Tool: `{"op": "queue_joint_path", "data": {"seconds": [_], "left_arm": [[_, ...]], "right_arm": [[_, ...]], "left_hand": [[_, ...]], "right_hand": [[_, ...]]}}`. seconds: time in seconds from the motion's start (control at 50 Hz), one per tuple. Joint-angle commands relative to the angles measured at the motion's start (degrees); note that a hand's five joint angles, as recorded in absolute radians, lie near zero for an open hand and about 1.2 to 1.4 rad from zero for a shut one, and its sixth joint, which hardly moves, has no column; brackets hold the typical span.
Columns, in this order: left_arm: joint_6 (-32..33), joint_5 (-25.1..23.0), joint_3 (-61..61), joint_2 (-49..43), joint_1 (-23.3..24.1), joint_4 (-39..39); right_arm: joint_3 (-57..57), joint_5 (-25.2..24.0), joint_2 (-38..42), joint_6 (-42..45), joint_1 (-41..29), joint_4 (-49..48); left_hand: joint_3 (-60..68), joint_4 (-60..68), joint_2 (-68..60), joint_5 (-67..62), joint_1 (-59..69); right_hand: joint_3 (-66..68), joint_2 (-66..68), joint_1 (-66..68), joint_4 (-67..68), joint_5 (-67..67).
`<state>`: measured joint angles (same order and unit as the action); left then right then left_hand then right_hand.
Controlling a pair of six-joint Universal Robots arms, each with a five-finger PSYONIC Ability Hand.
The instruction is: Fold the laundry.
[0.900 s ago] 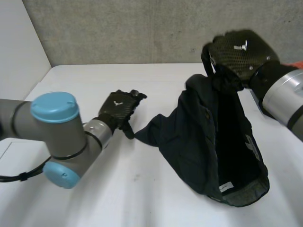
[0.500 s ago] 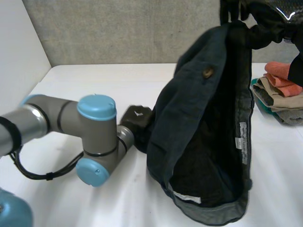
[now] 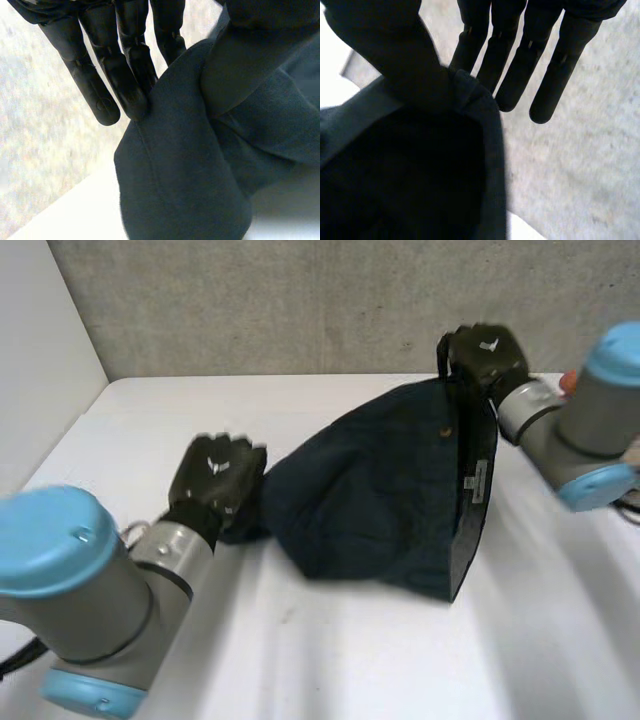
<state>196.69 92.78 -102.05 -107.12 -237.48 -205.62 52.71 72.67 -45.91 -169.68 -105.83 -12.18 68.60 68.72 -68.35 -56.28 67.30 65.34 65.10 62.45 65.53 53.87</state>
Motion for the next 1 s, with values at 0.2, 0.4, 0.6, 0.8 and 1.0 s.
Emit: {"op": "queue_joint_path", "data": {"seconds": [0.2,0.4,0.6,0.8,1.0], "left_arm": [[4.93,6.37,-1.65,-0.73,1.58,1.19],[2.13,4.17,-2.54,4.99,-5.61,10.58],[-7.98,-7.85,1.32,2.46,-14.84,21.30],[-11.24,-17.98,10.38,-7.30,-17.41,33.00],[-10.02,-14.74,17.59,-14.78,-14.25,35.73]], "right_arm": [[4.58,15.13,-13.48,13.15,-5.52,19.20],[20.03,18.47,-29.39,9.47,-9.82,31.15],[40.08,15.83,-33.90,7.00,-19.23,24.26],[42.65,24.53,-21.51,10.16,-22.13,5.77],[39.05,26.56,-12.54,13.59,-22.40,-0.73]], "left_hand": [[-48.96,-49.08,48.71,46.64,-47.66],[-51.32,-51.44,51.07,49.00,-50.02],[-49.98,-50.11,49.73,47.67,-48.68],[-43.59,-43.72,43.35,41.28,-42.29],[-4.04,-4.17,3.79,1.73,-2.74]], "right_hand": [[-55.34,-55.10,-52.45,-55.53,-53.87],[-55.34,-55.10,-52.45,-55.53,-53.87],[-55.34,-55.10,-52.45,-55.53,-53.87],[-54.66,-54.42,-51.78,-54.86,-53.19],[-11.51,-11.26,-8.62,-11.70,-10.03]]}}
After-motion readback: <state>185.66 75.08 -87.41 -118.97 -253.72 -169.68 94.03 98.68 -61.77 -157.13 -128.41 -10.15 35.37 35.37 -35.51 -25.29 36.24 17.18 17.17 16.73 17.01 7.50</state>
